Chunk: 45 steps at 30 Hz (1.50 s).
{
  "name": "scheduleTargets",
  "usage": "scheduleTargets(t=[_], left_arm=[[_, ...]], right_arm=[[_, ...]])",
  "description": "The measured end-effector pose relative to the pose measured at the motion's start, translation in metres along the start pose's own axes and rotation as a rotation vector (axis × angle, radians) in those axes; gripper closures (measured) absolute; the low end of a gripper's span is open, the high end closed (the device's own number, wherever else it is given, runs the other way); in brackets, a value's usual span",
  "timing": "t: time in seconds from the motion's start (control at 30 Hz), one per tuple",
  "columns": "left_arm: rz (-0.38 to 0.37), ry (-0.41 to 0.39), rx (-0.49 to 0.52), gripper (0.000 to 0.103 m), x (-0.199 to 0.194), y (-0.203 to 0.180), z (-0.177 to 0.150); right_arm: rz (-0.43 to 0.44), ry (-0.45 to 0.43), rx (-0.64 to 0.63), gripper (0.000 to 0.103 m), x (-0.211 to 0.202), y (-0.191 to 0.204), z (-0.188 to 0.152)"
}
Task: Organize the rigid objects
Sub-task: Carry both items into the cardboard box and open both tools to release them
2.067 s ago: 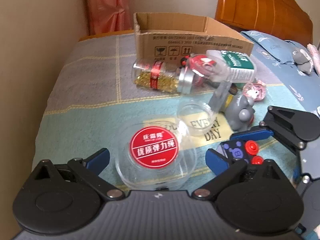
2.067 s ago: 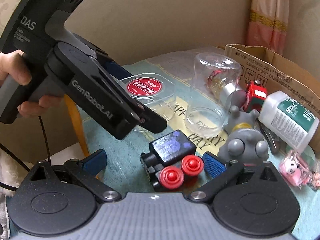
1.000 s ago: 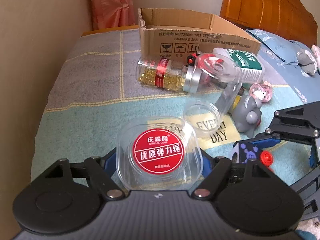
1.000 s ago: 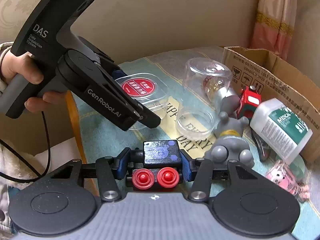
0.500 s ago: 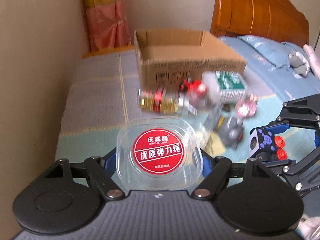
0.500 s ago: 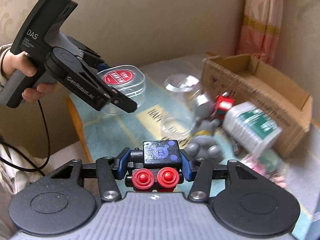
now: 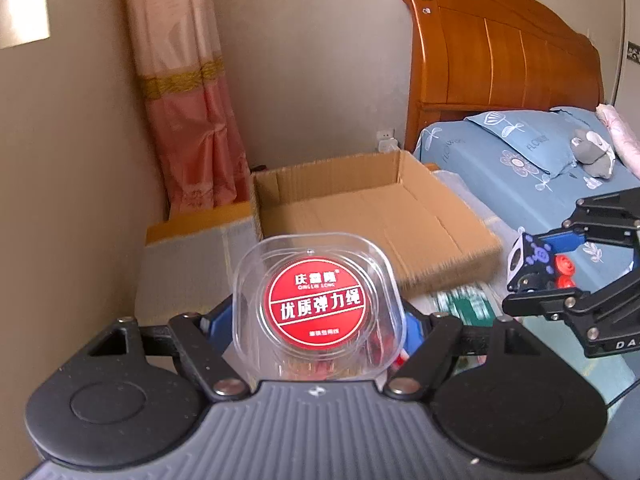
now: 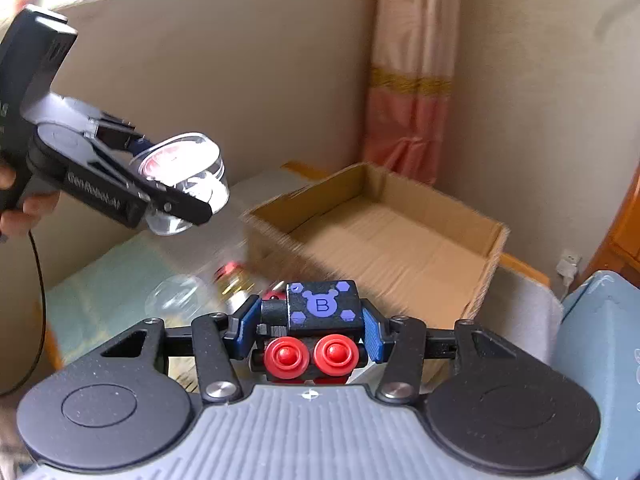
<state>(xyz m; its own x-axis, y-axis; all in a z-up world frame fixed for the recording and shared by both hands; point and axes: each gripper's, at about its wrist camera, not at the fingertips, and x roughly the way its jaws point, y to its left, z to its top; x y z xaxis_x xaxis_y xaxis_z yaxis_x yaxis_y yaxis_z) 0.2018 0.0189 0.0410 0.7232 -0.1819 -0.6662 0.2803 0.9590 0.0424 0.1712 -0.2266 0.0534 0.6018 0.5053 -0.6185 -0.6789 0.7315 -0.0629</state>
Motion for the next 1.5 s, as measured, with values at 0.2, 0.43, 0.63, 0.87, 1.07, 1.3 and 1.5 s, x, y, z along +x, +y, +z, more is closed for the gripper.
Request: scheduleTargets(t=[0.2, 0.43, 0.63, 0.87, 1.07, 1.3, 1.5], left_arm=[[-0.006, 0.023, 0.028, 0.026, 0.044, 0.001, 0.034], [-0.001, 0.068, 0.039, 0.026, 0.097, 0.006, 0.059], [0.004, 0.037, -0.013, 0.011, 0.125, 0.014, 0.071], [-0.007, 0.029, -0.036, 0.01, 0.121, 0.019, 0.066], [0.014, 0.031, -0.025, 0.01, 0.104, 0.023, 0.058], [0.029, 0.03, -0.044, 0.008, 0.082, 0.028, 0.047], [0.036, 0.006, -0.046, 0.006, 0.056, 0.024, 0.037]], right_arm=[[-0.038, -0.005, 0.018, 0.047, 0.022, -0.032, 0.026], [-0.058, 0.036, 0.043, 0.047, 0.061, -0.062, 0.041], [-0.068, 0.063, 0.06, 0.047, 0.082, -0.076, 0.041], [-0.067, 0.079, 0.073, 0.047, 0.096, -0.087, 0.045], [-0.084, 0.077, 0.075, 0.047, 0.108, -0.092, 0.056], [-0.175, 0.014, 0.072, 0.005, 0.11, -0.091, 0.068], [-0.163, 0.015, 0.093, 0.002, 0.086, -0.076, 0.059]])
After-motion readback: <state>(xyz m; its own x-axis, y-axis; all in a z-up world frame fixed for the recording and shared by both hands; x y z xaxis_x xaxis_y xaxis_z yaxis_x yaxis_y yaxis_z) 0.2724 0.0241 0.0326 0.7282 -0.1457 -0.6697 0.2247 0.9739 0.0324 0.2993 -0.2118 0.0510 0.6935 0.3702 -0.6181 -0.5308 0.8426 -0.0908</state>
